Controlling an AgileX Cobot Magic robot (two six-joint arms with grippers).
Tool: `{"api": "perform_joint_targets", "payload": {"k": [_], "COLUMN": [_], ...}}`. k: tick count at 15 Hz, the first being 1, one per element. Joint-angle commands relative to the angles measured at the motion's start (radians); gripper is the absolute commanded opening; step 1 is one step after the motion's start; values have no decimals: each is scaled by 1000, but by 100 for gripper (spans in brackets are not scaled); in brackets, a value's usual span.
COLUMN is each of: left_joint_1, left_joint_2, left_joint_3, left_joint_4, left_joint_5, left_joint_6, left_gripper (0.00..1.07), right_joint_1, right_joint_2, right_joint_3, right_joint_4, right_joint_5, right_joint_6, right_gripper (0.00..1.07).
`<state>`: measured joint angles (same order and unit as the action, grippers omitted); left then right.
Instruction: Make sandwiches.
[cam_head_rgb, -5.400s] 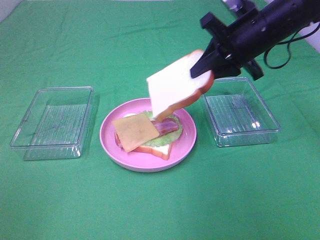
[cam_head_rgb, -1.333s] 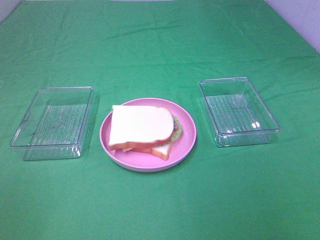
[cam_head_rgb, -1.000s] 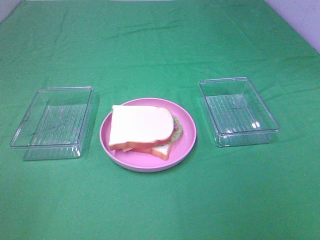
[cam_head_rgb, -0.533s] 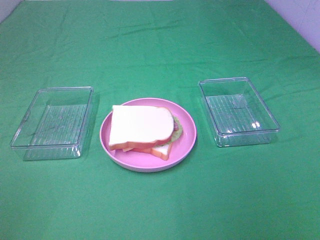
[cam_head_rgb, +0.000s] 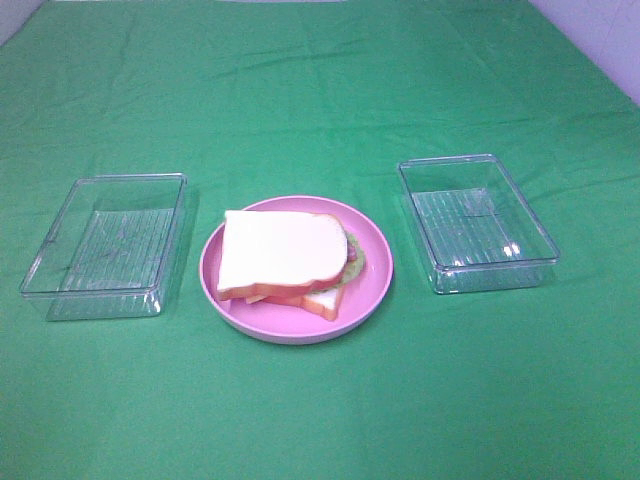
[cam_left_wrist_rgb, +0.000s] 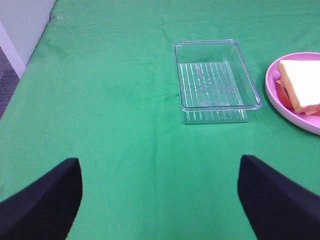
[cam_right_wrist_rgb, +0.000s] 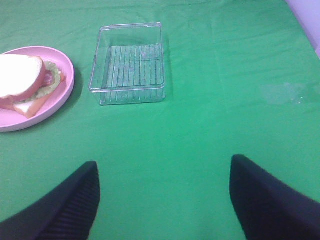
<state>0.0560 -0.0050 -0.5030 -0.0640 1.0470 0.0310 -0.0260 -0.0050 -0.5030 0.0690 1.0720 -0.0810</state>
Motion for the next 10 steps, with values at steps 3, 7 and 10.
{"api": "perform_joint_targets", "payload": {"k": [3,7,10], "left_joint_1": [1,1,1], "left_joint_2": [-24,-24,-24], "left_joint_3": [-1,-1,-1], "left_joint_4": [-5,-5,-5], "left_joint_5": [-11,-11,-10], "left_joint_6": [2,2,2], "left_gripper": [80,80,80], "right_joint_1": [-9,-9,-9], "right_joint_2": [-15,-15,-15], "right_joint_3": [1,1,1], "right_joint_4": [5,5,5], "right_joint_5": [-9,-9,-9], "right_joint_6": [2,2,2], "right_gripper": [69,69,69]}}
